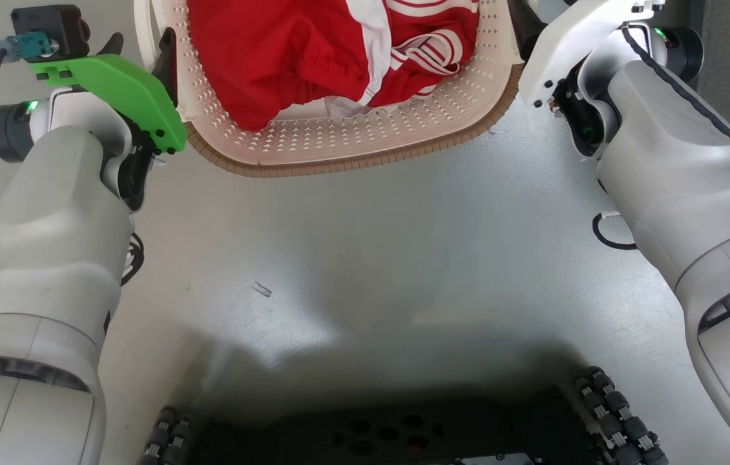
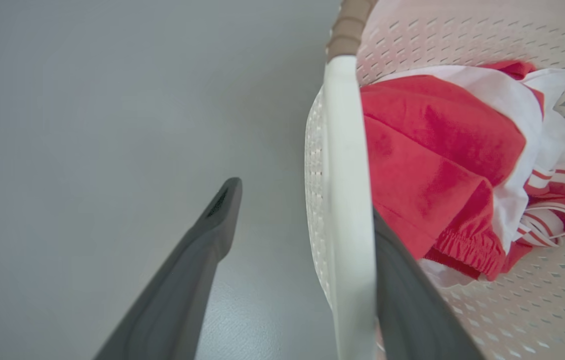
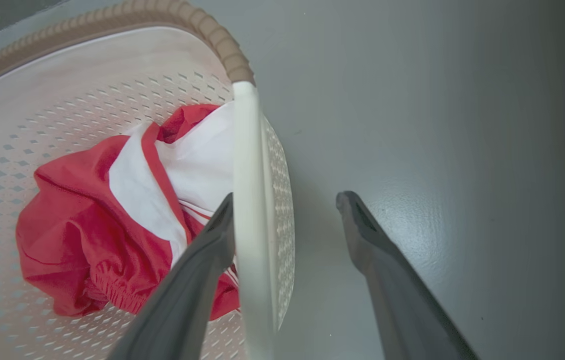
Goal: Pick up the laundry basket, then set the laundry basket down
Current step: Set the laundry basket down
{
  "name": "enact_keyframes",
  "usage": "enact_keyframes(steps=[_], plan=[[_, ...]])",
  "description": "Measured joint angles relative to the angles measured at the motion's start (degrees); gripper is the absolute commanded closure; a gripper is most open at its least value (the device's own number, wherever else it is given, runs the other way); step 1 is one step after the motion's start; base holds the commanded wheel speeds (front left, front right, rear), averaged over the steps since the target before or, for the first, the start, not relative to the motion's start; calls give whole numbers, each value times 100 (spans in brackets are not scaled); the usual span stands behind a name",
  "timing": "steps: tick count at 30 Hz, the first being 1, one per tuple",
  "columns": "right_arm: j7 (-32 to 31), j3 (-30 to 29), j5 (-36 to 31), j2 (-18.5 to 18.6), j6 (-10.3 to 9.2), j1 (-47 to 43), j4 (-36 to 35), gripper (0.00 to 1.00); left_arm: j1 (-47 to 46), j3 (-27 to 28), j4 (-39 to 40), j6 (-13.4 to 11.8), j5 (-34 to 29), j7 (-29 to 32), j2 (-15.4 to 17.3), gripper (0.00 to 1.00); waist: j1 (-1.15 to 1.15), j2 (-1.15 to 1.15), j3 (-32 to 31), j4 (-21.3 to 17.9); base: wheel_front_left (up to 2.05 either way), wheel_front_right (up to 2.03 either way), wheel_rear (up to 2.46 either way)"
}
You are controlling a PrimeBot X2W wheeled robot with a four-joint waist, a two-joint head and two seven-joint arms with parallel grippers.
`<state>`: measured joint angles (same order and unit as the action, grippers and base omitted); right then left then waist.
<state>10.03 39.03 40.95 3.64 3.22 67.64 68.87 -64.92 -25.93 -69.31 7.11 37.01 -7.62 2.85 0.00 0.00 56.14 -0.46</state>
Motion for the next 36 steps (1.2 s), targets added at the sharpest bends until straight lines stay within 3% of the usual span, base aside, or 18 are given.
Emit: enact_keyframes(steps=[17, 36], plan=[[-55, 134, 158, 1, 181, -31, -179, 0, 20, -85, 163, 2, 265, 111, -142, 0, 0, 0, -100, -4, 0, 0, 0], [213, 197, 363, 1, 232, -498, -270, 0, 580, -377, 293, 2, 501, 15, -148, 0, 0, 0, -805, -19, 0, 0, 0]])
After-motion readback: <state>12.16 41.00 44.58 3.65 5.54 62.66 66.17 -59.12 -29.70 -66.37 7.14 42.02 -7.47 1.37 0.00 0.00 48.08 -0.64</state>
